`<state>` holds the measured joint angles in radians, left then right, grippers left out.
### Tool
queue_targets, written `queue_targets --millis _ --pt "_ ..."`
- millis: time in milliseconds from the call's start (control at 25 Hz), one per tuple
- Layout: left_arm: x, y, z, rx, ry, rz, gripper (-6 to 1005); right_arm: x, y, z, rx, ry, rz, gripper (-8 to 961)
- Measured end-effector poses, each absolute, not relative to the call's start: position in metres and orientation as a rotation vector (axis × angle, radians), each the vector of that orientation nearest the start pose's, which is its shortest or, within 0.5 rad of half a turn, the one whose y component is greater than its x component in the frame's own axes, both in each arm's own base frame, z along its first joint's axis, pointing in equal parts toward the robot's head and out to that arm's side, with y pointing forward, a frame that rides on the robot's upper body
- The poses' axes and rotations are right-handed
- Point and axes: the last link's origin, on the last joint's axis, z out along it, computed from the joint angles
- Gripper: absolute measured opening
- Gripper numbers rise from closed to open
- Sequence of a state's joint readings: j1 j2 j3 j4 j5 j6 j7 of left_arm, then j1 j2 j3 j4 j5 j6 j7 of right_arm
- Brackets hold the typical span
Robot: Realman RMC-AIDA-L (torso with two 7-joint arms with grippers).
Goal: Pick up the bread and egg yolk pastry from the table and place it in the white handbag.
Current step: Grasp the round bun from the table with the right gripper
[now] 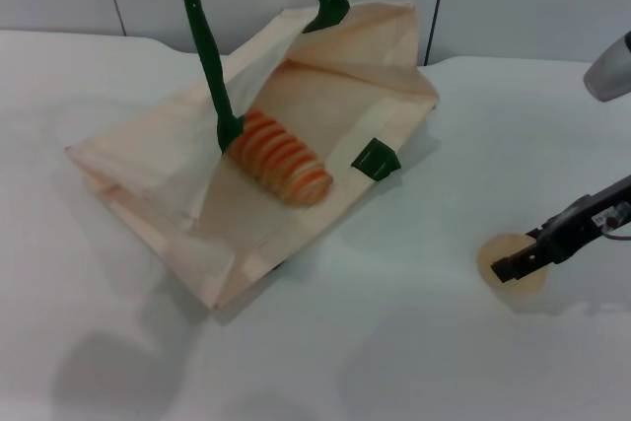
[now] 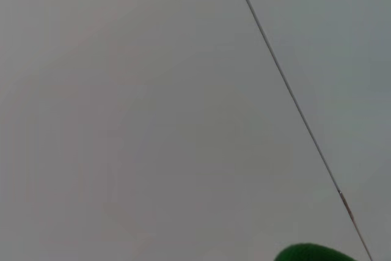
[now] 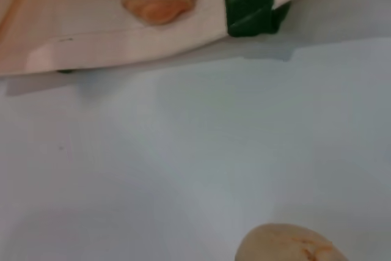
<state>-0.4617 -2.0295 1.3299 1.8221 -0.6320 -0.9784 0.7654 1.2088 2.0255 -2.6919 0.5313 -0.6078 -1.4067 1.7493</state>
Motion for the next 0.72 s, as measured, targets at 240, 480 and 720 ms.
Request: queue_targets --millis 240,480,720 --pt "-0.0846 0.3922 0.1218 -2.094 -0.141 -0.181 135 0.2404 0.3966 -0.0025 -2.745 1.104 -0.409 744" --pt "-0.0848 0.3923 0.1217 -2.094 -0.142 -0.181 136 0.2382 0.3974 -0.002 -2.751 1.096 -0.413 688" --pt "-0.0855 0.3922 0.1219 -2.093 -0.143 -0.179 137 0.2322 0.3991 -0.0025 -2.767 1.085 -0.4 665"
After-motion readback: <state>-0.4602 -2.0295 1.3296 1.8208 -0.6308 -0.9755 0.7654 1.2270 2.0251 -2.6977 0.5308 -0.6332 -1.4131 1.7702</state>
